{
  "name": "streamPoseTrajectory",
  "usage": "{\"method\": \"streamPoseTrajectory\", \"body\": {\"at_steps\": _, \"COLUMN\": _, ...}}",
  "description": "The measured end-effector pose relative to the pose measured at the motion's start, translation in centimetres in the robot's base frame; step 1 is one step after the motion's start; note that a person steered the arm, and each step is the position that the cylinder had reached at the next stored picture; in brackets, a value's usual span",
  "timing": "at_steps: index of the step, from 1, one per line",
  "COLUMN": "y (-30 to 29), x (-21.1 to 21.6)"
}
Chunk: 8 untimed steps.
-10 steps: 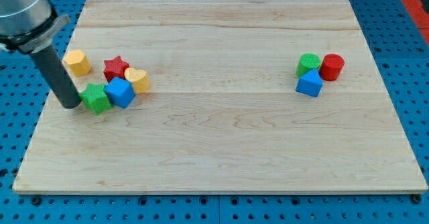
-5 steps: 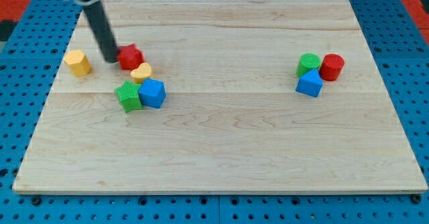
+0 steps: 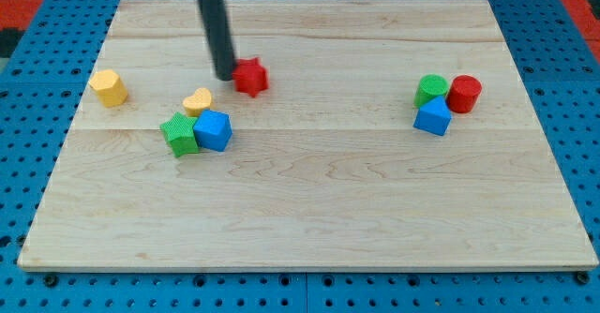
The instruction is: Push the red star towards the top center
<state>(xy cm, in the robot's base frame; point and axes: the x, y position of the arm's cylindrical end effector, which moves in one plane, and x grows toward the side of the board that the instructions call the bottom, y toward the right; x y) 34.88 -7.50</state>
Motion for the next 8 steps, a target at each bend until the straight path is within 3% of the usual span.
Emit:
{"method": "streamPoseTrajectory", "body": {"at_steps": 2, "y": 3.8, "x": 3.9}}
{"method": "streamPoseTrajectory", "body": {"at_steps": 3, "y": 8.7, "x": 4.1}}
{"method": "streamPoseTrajectory", "body": {"at_steps": 4, "y": 10.7, "x": 2.8}}
{"method": "streamPoseTrajectory", "body": {"at_steps": 6, "y": 5.0, "x": -3.9}}
{"method": "streamPoseTrajectory", "body": {"at_steps": 7, "y": 13.7, "x": -3.4}}
{"method": "streamPoseTrajectory", "body": {"at_steps": 8, "y": 17.9, "x": -3.2}}
